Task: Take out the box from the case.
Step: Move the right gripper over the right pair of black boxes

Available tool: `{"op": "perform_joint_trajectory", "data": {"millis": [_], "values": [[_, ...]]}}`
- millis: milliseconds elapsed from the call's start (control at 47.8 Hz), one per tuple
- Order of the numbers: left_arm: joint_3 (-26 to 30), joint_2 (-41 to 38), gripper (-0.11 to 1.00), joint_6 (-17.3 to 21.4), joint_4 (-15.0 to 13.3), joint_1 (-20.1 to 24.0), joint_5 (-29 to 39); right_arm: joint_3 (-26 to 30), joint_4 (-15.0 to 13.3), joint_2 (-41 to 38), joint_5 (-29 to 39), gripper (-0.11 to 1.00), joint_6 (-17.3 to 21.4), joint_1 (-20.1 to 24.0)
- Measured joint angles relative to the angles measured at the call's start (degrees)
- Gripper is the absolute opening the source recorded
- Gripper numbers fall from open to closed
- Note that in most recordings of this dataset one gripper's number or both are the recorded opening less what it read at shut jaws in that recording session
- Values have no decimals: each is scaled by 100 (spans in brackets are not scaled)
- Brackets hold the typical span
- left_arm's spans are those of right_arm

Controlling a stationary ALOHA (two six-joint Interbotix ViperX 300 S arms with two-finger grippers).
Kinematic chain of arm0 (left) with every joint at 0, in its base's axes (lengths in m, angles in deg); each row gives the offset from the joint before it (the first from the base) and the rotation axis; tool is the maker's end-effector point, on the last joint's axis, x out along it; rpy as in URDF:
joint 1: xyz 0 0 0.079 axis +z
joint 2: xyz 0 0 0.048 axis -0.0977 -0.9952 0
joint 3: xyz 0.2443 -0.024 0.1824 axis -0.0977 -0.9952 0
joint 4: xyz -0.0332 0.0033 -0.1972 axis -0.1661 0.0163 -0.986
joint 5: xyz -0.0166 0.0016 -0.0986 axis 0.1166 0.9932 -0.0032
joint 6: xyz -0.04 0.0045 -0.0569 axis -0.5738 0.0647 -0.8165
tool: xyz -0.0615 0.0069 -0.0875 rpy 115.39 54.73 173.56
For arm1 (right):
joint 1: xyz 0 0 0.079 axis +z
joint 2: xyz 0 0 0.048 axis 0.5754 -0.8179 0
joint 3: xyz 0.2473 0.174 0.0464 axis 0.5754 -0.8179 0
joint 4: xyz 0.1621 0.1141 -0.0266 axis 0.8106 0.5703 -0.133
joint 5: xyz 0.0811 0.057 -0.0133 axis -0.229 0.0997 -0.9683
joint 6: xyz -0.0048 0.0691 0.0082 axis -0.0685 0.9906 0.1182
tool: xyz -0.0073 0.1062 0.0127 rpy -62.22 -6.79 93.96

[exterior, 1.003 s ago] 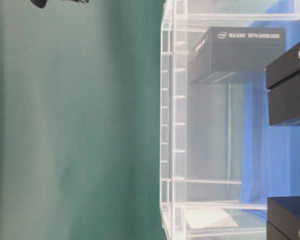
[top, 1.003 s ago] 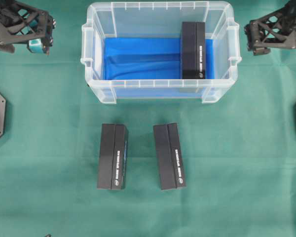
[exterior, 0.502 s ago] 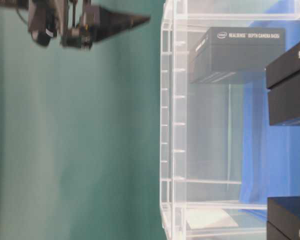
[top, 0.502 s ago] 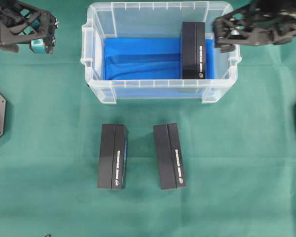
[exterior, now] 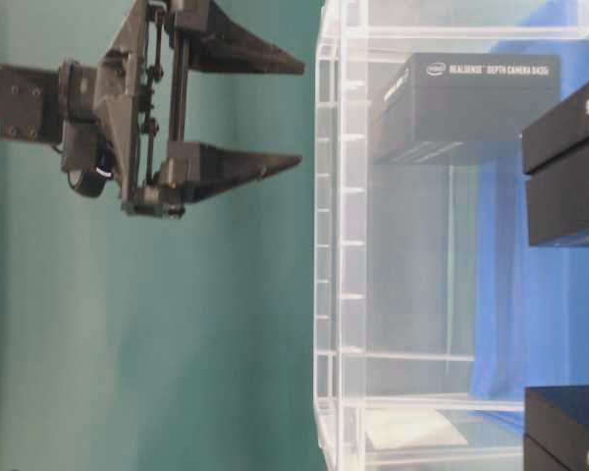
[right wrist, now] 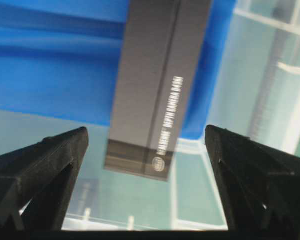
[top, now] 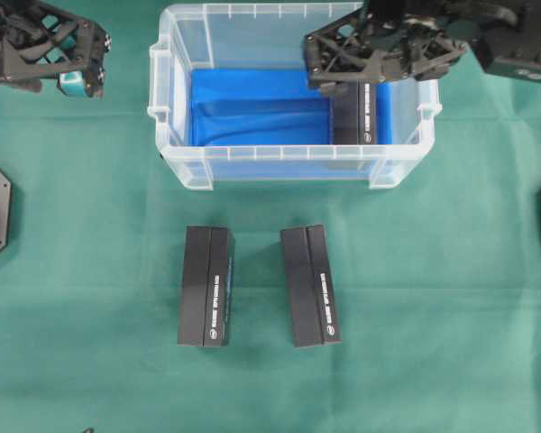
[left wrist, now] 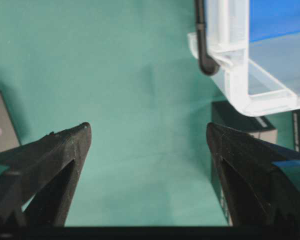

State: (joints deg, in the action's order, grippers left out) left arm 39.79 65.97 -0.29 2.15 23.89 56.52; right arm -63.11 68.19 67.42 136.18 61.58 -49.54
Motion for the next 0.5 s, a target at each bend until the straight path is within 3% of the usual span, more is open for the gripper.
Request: {"op": "perform_joint_trajectory", "data": {"millis": [502], "values": [[0,0,99,26,0,0,-26,53,0,-53,123,92,97,0]]}}
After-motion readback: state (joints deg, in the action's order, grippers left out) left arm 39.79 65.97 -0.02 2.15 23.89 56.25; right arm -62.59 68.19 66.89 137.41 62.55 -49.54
